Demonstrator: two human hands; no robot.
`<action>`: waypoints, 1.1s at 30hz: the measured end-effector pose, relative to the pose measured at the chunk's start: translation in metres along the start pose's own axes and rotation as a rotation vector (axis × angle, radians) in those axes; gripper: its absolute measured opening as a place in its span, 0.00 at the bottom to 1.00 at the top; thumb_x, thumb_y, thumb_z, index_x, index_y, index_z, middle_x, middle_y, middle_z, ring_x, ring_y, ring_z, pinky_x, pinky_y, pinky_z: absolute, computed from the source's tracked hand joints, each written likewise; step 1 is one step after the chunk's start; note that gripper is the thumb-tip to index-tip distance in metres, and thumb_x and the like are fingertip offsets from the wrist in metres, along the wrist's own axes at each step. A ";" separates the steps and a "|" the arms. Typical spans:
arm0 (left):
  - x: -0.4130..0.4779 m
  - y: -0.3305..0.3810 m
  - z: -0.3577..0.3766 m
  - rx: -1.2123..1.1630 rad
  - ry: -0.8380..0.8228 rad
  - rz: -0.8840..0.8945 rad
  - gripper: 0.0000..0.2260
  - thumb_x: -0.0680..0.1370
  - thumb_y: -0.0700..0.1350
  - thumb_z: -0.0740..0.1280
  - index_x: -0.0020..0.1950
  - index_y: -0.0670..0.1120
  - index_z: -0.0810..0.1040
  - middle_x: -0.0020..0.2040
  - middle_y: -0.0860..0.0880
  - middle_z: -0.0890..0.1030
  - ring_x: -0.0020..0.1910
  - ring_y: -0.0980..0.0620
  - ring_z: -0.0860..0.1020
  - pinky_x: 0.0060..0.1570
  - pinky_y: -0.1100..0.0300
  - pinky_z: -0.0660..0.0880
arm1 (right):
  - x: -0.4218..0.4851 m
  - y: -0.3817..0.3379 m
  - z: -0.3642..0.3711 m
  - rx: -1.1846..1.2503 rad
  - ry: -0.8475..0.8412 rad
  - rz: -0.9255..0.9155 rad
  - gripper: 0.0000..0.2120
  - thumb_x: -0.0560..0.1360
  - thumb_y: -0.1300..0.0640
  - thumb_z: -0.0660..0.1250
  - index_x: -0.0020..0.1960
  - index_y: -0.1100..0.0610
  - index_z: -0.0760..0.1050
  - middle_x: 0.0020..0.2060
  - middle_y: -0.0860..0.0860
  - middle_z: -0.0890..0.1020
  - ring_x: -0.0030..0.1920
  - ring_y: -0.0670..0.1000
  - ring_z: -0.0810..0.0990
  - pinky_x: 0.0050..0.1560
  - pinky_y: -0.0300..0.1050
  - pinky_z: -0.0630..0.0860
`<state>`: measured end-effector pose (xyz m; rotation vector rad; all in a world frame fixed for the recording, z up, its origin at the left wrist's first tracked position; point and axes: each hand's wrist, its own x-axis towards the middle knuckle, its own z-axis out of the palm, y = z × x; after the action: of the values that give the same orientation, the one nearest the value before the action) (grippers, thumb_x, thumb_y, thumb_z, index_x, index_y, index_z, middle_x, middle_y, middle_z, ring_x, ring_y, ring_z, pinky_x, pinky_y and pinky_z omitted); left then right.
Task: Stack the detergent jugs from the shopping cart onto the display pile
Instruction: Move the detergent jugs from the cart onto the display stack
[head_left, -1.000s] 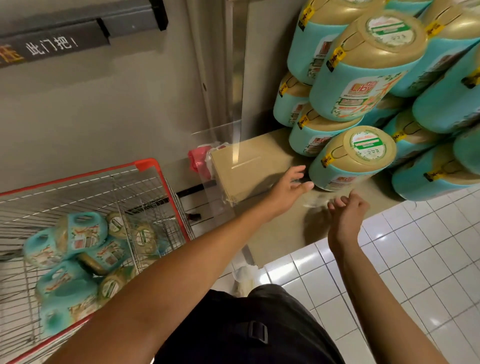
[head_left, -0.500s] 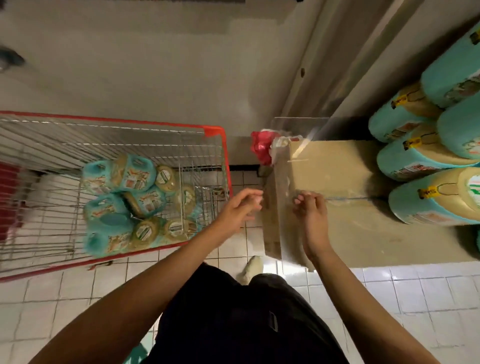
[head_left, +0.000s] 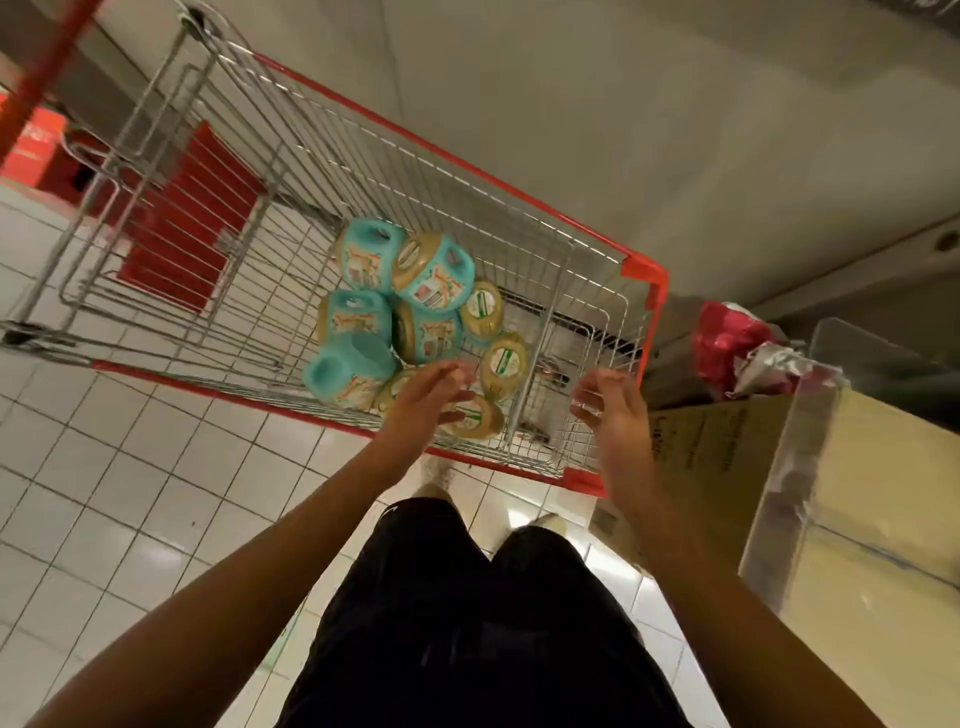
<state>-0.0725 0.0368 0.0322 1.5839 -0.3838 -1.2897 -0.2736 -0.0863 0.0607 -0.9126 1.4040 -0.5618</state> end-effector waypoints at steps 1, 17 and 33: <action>0.003 0.000 -0.014 -0.017 0.032 -0.012 0.09 0.86 0.49 0.64 0.61 0.50 0.82 0.61 0.45 0.85 0.60 0.43 0.84 0.54 0.53 0.82 | 0.005 0.000 0.015 -0.044 -0.035 0.008 0.16 0.88 0.55 0.59 0.65 0.69 0.73 0.54 0.58 0.81 0.52 0.52 0.81 0.53 0.47 0.81; 0.130 -0.045 -0.157 -0.040 0.170 -0.278 0.06 0.86 0.50 0.64 0.55 0.50 0.80 0.52 0.48 0.84 0.52 0.47 0.83 0.47 0.56 0.79 | 0.138 0.032 0.212 -0.345 -0.232 0.153 0.10 0.88 0.54 0.58 0.60 0.61 0.72 0.50 0.59 0.75 0.46 0.51 0.75 0.45 0.43 0.74; 0.351 -0.111 -0.150 -0.145 0.319 -0.387 0.11 0.87 0.44 0.59 0.65 0.44 0.78 0.41 0.51 0.87 0.46 0.60 0.85 0.31 0.65 0.79 | 0.369 0.116 0.303 -0.533 -0.057 0.163 0.27 0.86 0.41 0.59 0.75 0.62 0.68 0.67 0.58 0.77 0.64 0.54 0.80 0.55 0.42 0.79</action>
<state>0.1524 -0.1047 -0.2638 1.7554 0.2220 -1.2835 0.0470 -0.2549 -0.2709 -1.2067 1.5897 -0.0300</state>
